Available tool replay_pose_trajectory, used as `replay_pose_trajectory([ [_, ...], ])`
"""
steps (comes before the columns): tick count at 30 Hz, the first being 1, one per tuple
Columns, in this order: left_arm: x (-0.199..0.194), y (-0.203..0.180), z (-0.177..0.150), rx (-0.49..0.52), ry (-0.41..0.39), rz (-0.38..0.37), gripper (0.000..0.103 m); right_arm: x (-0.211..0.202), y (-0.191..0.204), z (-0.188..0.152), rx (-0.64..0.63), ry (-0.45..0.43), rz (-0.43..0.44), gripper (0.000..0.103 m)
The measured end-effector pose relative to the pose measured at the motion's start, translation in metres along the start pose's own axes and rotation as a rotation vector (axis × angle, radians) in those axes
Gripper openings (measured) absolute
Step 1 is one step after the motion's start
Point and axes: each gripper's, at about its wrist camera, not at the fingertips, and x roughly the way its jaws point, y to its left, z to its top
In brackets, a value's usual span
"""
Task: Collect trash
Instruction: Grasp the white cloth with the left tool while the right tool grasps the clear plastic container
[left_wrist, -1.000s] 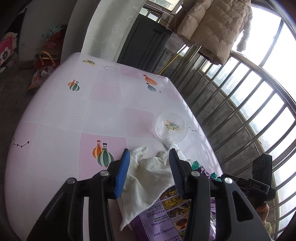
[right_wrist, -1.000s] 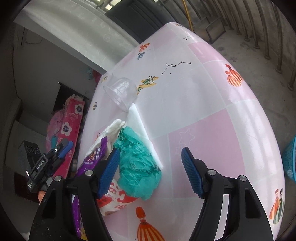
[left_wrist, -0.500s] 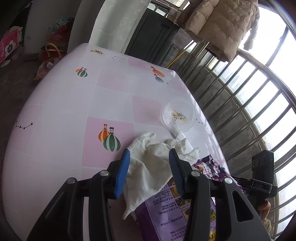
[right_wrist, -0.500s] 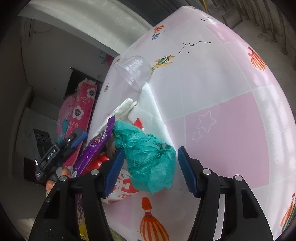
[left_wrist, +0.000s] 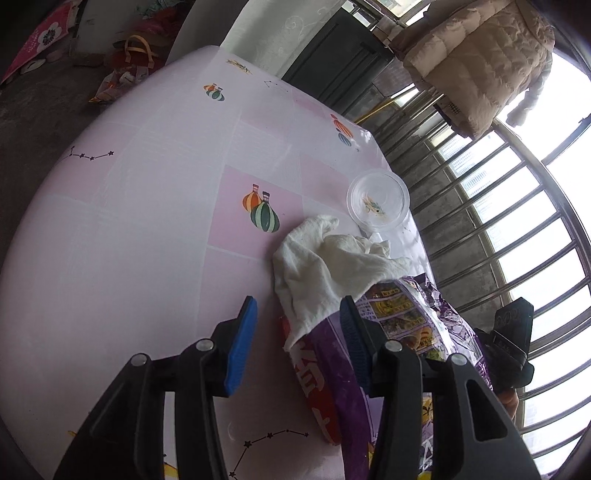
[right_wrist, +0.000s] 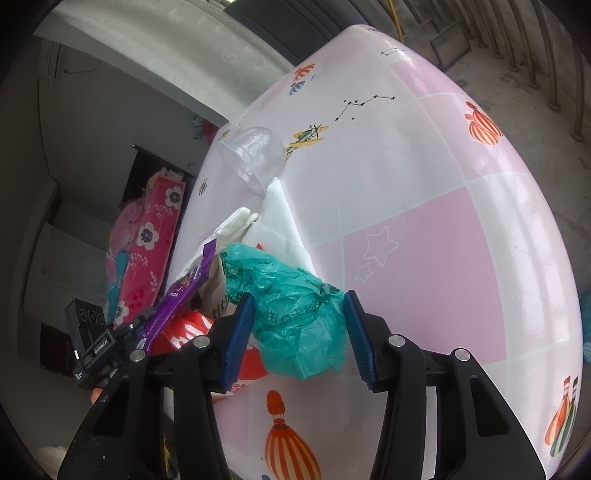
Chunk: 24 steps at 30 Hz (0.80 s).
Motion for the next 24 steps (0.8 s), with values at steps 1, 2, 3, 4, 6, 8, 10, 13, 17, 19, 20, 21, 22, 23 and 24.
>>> replay_pose_trajectory([
  [1,0.000,0.001,-0.001,-0.006,-0.001,-0.001,0.046,0.001,0.000,0.002,0.002,-0.006,-0.007,0.046],
  [2,0.001,0.002,-0.002,-0.012,-0.001,-0.003,0.046,-0.001,-0.001,0.002,0.005,-0.011,-0.013,0.046],
  [3,0.001,0.002,-0.003,-0.017,0.000,-0.005,0.046,-0.002,-0.002,0.003,0.008,-0.016,-0.020,0.046],
  [4,0.002,0.003,-0.004,-0.022,0.000,-0.008,0.046,-0.002,-0.003,0.004,0.011,-0.023,-0.027,0.046],
  [6,0.003,0.004,-0.006,-0.023,0.000,-0.010,0.046,-0.004,-0.003,0.005,0.015,-0.038,-0.042,0.046],
  [8,0.003,0.006,-0.006,-0.021,0.001,-0.007,0.046,-0.008,-0.005,0.006,0.024,-0.056,-0.056,0.046],
  [10,0.003,0.007,-0.006,-0.019,0.002,-0.007,0.046,-0.011,-0.008,0.006,0.032,-0.074,-0.068,0.046],
  [13,0.000,0.008,-0.008,-0.017,-0.006,0.001,0.046,-0.017,-0.012,0.007,0.053,-0.108,-0.083,0.046],
  [17,-0.002,0.008,-0.013,-0.011,-0.011,-0.001,0.046,-0.023,-0.020,0.008,0.098,-0.142,-0.096,0.047],
  [19,-0.002,0.008,-0.014,-0.003,-0.015,0.007,0.046,-0.025,-0.020,0.009,0.105,-0.147,-0.104,0.049],
  [20,-0.002,0.008,-0.014,-0.002,-0.017,0.008,0.046,-0.026,-0.020,0.010,0.105,-0.148,-0.106,0.049],
  [21,-0.002,0.009,-0.014,-0.006,-0.017,0.005,0.046,-0.027,-0.018,0.010,0.103,-0.149,-0.105,0.051],
  [22,-0.002,0.010,-0.014,-0.011,-0.019,-0.001,0.046,-0.029,-0.017,0.010,0.099,-0.153,-0.105,0.051],
  [23,-0.003,0.010,-0.014,-0.014,-0.021,-0.005,0.046,-0.030,-0.015,0.010,0.096,-0.160,-0.106,0.052],
  [24,-0.003,0.010,-0.014,-0.014,-0.023,-0.006,0.046,-0.032,-0.013,0.011,0.094,-0.169,-0.108,0.054],
])
